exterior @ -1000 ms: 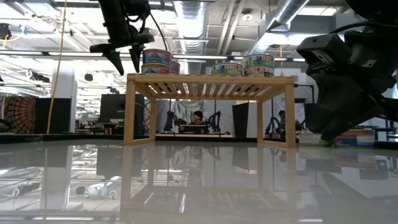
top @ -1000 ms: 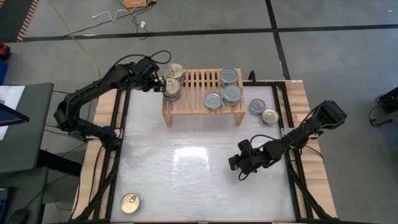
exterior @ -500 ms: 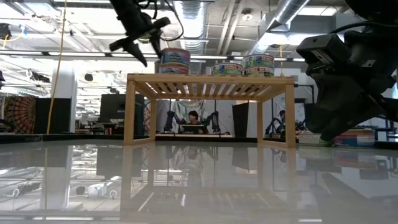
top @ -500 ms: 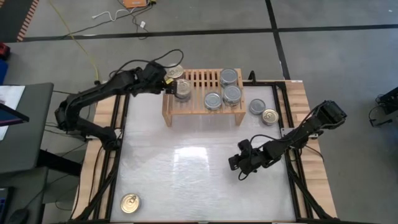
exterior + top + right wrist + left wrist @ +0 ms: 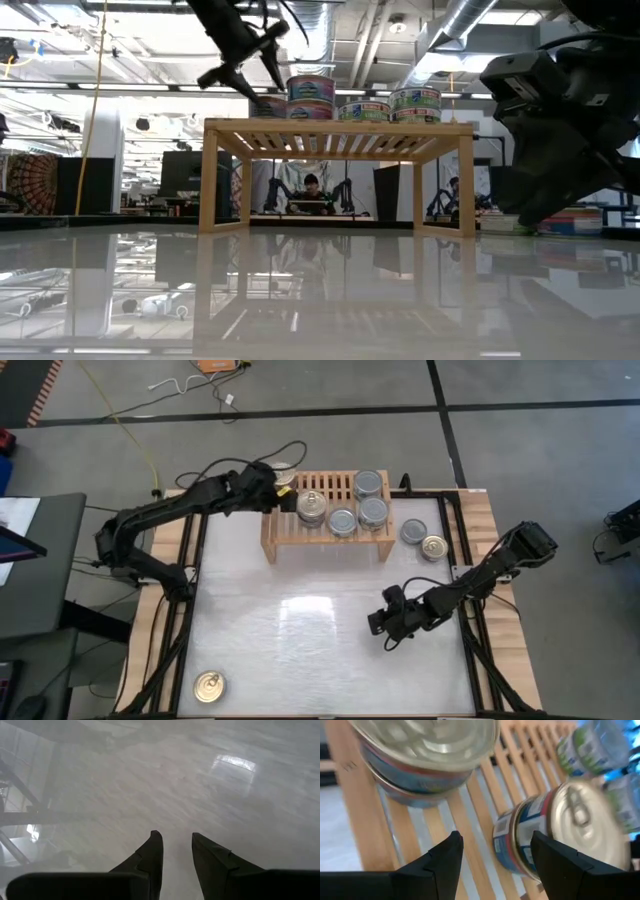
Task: Stack canned seafood by type on shelf
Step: Adjust the blue-pink stacked tuna cans on the shelf
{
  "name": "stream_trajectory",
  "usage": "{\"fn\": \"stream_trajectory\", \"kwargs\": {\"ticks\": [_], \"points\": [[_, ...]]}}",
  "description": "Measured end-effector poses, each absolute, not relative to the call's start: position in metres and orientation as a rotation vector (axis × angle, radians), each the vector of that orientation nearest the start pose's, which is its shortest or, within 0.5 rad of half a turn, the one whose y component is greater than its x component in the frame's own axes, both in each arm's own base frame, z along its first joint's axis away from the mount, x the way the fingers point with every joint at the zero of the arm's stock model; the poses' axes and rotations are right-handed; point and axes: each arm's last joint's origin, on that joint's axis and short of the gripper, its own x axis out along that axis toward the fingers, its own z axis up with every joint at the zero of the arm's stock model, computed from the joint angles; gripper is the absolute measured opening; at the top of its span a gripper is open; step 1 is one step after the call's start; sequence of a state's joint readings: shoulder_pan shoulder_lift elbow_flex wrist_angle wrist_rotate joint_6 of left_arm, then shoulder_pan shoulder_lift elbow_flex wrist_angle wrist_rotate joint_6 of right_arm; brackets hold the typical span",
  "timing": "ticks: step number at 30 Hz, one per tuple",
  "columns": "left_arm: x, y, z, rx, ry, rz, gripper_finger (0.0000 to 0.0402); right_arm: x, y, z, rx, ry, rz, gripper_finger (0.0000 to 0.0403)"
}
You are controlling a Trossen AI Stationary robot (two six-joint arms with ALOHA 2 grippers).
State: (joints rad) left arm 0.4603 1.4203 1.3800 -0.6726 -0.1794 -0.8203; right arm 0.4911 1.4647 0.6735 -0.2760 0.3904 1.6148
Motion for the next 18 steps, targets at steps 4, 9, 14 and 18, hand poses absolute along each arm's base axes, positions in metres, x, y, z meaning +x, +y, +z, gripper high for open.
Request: {"fn": "stream_trajectory", "kwargs": {"ticks": [4,9,14,18], "points": [[0.251,0.131,0.37,-0.824,0.356,0.878,0.0222,0.228,0.109,0.151,1.03,0.765,-0.663,0.0127],[0.219,0.116,0.387,-0.66,0.435,0.842,0.0222,0.229,0.105,0.154,1.048,0.755,-0.664,0.0127],[0.195,0.104,0.393,-0.53,0.541,0.814,0.0222,0.228,0.096,0.169,1.007,0.726,-0.61,0.0127],[0.18,0.093,0.383,-0.418,0.608,0.76,0.0222,0.222,0.081,0.189,1.025,0.671,-0.606,0.012]]}}
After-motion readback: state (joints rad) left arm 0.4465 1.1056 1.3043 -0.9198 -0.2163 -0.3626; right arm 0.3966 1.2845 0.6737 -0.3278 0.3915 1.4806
